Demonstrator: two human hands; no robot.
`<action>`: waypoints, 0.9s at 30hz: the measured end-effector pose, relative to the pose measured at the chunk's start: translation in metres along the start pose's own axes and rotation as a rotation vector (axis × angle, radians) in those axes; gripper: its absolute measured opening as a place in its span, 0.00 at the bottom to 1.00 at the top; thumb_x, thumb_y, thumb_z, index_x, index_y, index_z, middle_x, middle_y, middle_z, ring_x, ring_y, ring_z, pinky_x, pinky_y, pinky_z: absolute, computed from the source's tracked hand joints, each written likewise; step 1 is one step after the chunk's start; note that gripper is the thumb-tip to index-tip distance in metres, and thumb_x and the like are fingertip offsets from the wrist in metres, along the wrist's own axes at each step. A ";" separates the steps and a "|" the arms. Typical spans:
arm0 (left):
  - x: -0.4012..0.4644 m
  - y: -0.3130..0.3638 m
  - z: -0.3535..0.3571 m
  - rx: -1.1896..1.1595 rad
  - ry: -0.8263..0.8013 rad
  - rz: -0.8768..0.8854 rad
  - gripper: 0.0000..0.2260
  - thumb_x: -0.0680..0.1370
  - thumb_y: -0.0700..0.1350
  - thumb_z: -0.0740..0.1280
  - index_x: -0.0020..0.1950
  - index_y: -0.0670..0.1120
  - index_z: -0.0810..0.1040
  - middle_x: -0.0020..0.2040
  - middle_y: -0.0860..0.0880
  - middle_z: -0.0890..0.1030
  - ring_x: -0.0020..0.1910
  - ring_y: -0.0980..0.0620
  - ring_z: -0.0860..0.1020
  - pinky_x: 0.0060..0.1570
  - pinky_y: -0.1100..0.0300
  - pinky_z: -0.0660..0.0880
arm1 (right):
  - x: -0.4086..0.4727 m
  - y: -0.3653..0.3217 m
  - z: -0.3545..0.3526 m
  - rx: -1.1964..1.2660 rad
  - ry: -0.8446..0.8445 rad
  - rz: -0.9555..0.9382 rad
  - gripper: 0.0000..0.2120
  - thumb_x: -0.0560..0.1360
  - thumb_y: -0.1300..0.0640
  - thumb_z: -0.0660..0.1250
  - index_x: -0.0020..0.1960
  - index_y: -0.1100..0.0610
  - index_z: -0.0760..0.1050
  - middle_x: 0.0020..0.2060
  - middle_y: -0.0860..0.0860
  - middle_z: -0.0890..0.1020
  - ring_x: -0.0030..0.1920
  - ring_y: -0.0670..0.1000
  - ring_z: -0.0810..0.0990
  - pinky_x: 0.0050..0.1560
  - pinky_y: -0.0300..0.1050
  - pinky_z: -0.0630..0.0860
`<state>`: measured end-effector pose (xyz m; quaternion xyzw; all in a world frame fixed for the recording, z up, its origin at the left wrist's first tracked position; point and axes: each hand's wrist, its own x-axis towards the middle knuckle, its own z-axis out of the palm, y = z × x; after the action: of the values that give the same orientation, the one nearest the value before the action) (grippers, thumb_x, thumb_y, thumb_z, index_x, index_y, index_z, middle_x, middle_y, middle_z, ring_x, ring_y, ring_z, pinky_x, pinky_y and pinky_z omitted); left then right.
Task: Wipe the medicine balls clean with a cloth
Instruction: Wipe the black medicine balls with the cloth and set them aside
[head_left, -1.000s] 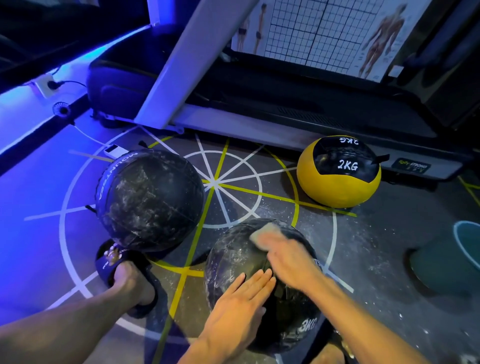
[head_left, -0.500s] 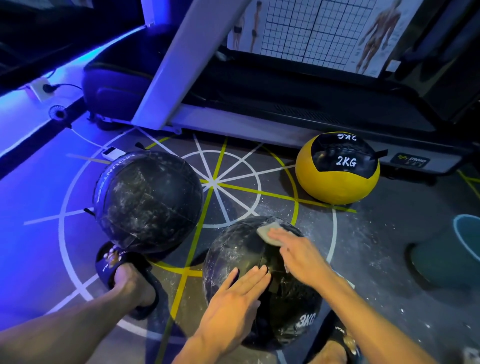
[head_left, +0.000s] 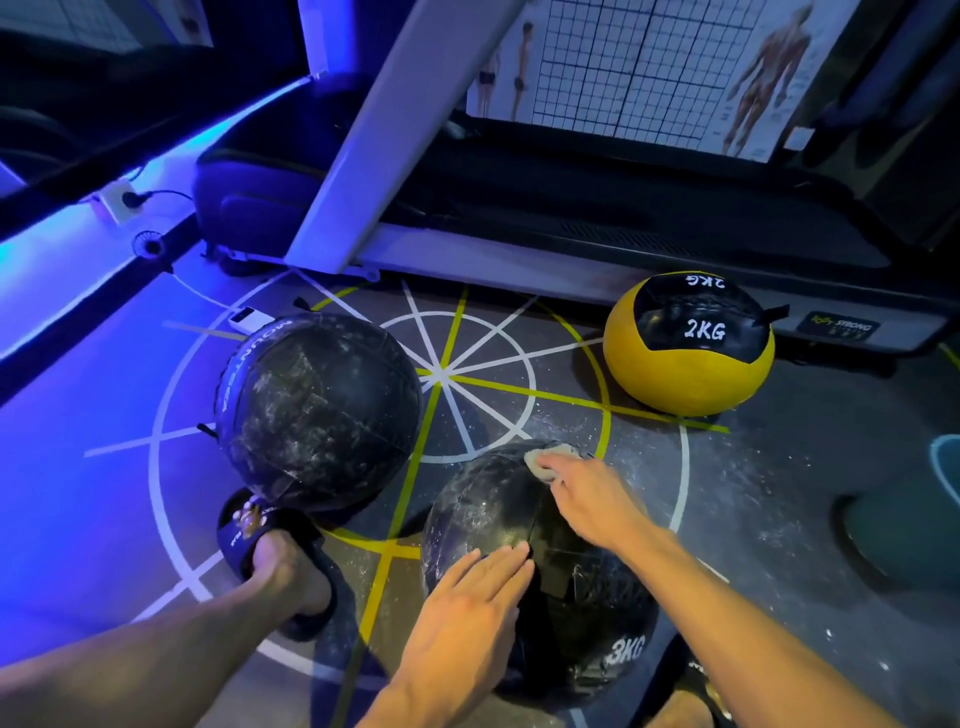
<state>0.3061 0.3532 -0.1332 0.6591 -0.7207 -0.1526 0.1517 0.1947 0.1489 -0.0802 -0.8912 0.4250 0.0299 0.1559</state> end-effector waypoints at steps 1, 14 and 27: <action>-0.002 0.000 -0.001 0.011 -0.005 0.000 0.25 0.71 0.49 0.69 0.69 0.54 0.79 0.72 0.58 0.76 0.68 0.60 0.76 0.72 0.60 0.60 | 0.000 -0.001 -0.004 -0.002 -0.010 0.011 0.21 0.83 0.56 0.56 0.74 0.46 0.70 0.64 0.54 0.82 0.59 0.58 0.82 0.60 0.54 0.79; 0.000 0.003 0.000 0.160 -0.148 -0.042 0.34 0.70 0.52 0.62 0.77 0.51 0.71 0.76 0.55 0.72 0.74 0.56 0.71 0.72 0.52 0.71 | -0.025 -0.044 -0.012 -0.079 -0.248 -0.281 0.14 0.81 0.61 0.54 0.60 0.47 0.69 0.58 0.50 0.79 0.51 0.52 0.81 0.57 0.58 0.81; 0.017 0.003 -0.022 -0.043 -0.044 -0.035 0.31 0.84 0.47 0.56 0.85 0.53 0.48 0.82 0.61 0.41 0.81 0.62 0.40 0.75 0.60 0.31 | 0.004 -0.007 -0.016 0.037 -0.121 -0.078 0.23 0.84 0.57 0.56 0.78 0.46 0.66 0.69 0.51 0.78 0.65 0.52 0.79 0.67 0.51 0.75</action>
<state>0.3110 0.3358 -0.1122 0.6648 -0.7086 -0.1851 0.1472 0.2011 0.1452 -0.0640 -0.9006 0.3802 0.0701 0.1987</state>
